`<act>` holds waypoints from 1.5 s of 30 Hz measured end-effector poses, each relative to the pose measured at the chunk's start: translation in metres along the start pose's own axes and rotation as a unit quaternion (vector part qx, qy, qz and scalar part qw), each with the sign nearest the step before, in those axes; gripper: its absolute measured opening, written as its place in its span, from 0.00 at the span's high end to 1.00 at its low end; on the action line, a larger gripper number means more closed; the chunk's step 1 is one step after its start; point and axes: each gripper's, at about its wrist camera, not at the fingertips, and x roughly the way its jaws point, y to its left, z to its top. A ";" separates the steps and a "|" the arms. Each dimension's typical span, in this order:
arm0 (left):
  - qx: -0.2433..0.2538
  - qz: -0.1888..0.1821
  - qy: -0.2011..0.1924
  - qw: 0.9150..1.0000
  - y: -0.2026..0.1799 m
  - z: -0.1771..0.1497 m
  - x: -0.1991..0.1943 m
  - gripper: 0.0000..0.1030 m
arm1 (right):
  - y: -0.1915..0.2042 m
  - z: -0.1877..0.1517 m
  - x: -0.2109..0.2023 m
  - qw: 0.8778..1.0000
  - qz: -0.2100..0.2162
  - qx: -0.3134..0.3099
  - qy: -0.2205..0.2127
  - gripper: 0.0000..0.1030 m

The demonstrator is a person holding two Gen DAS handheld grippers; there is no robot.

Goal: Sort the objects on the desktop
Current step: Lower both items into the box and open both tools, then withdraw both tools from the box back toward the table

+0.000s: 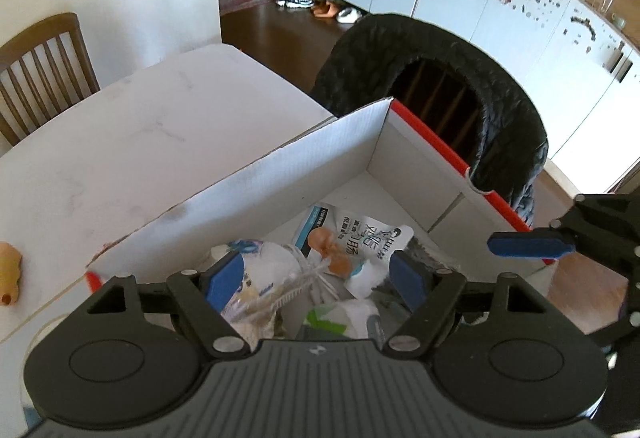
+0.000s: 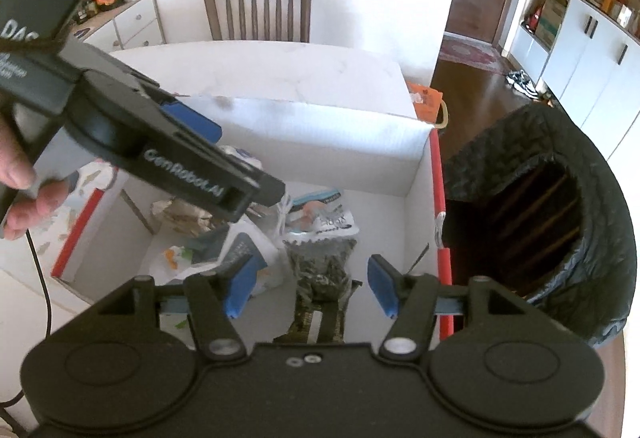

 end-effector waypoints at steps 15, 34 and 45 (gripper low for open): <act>-0.018 -0.014 -0.050 0.999 0.010 -0.045 -0.067 0.23 | 0.025 0.000 -0.022 1.000 0.011 0.012 -0.015 0.40; -0.043 -0.028 -0.062 0.997 0.074 -0.111 -0.118 0.17 | 0.081 0.017 -0.012 0.999 -0.008 0.045 -0.026 0.27; -0.078 0.009 -0.060 0.995 0.128 -0.151 -0.130 0.03 | 0.138 0.045 0.005 0.999 0.001 0.022 -0.039 0.16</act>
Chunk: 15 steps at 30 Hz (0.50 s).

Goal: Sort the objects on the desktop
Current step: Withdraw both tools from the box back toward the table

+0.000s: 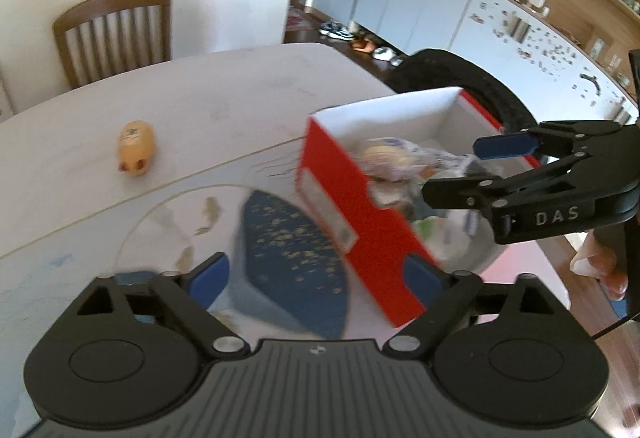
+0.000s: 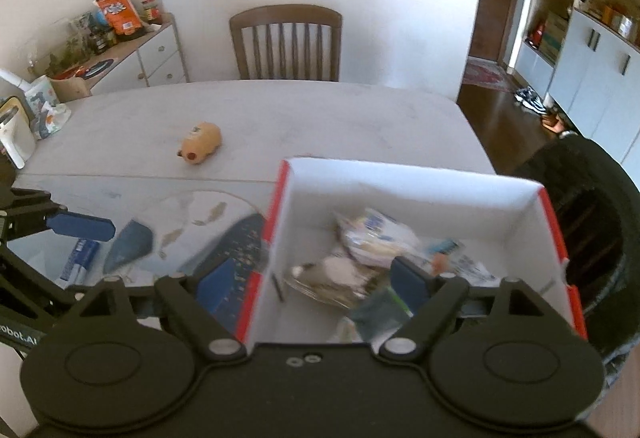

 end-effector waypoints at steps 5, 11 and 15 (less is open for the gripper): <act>-0.022 0.023 -0.008 0.999 0.027 -0.009 -0.005 0.01 | 0.025 0.013 0.014 1.000 0.003 -0.011 -0.004 0.14; -0.049 0.052 -0.008 0.997 0.054 -0.022 -0.006 0.00 | 0.049 0.028 0.035 1.000 0.006 -0.022 -0.006 0.13; -0.069 0.066 -0.006 0.995 0.070 -0.031 -0.007 0.00 | 0.062 0.038 0.050 1.000 0.011 -0.024 -0.002 0.13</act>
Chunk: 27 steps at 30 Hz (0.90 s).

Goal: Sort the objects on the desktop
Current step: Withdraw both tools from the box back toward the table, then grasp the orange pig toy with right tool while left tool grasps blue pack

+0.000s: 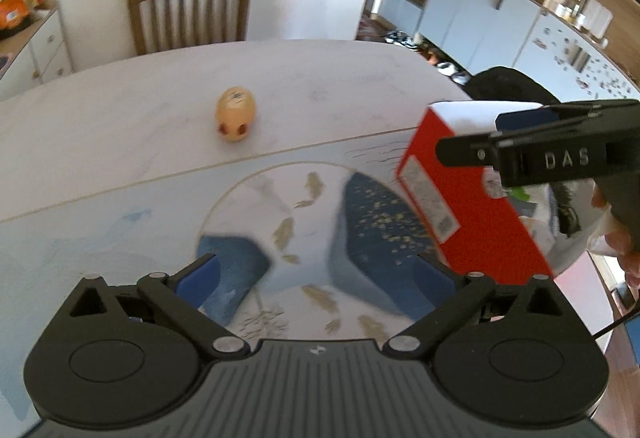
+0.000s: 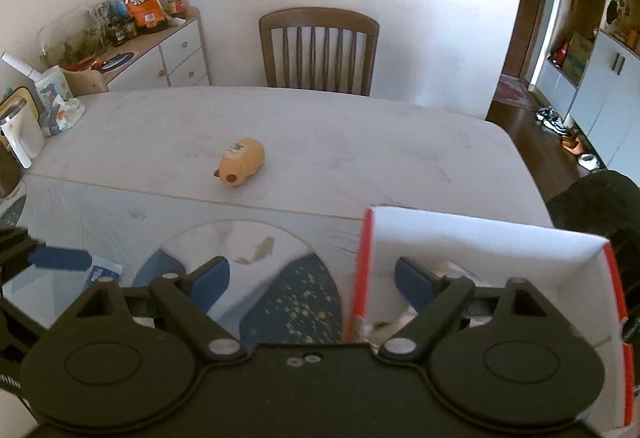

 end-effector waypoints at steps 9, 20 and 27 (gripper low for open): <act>-0.020 0.030 -0.004 0.999 0.025 -0.010 0.005 0.00 | 0.022 0.019 0.025 1.000 0.010 -0.006 -0.001 0.13; -0.058 0.071 0.007 0.996 0.065 -0.028 0.020 0.00 | 0.046 0.044 0.066 1.000 0.028 0.000 0.001 0.11; -0.080 0.086 0.011 0.993 0.082 -0.039 0.033 0.00 | 0.059 0.060 0.098 0.999 0.033 0.001 0.003 0.11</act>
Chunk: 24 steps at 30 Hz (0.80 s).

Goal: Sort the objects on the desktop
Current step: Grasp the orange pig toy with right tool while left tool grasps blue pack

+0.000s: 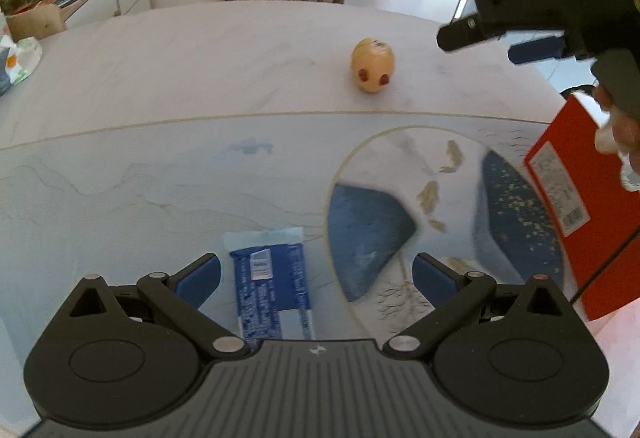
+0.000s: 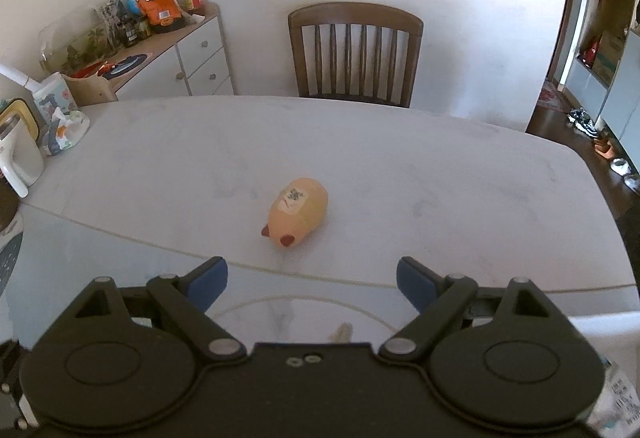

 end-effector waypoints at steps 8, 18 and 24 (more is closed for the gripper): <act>-0.002 0.024 0.008 1.000 0.008 -0.010 0.018 0.00 | 0.010 0.013 0.038 1.000 -0.003 -0.002 0.007 0.11; 0.009 0.053 -0.006 0.999 0.009 -0.017 0.026 0.01 | 0.014 0.021 0.076 1.000 -0.013 0.008 0.015 0.11; 0.018 0.067 -0.007 0.998 0.000 -0.022 0.026 0.01 | 0.018 0.028 0.101 0.999 -0.029 0.021 0.036 0.12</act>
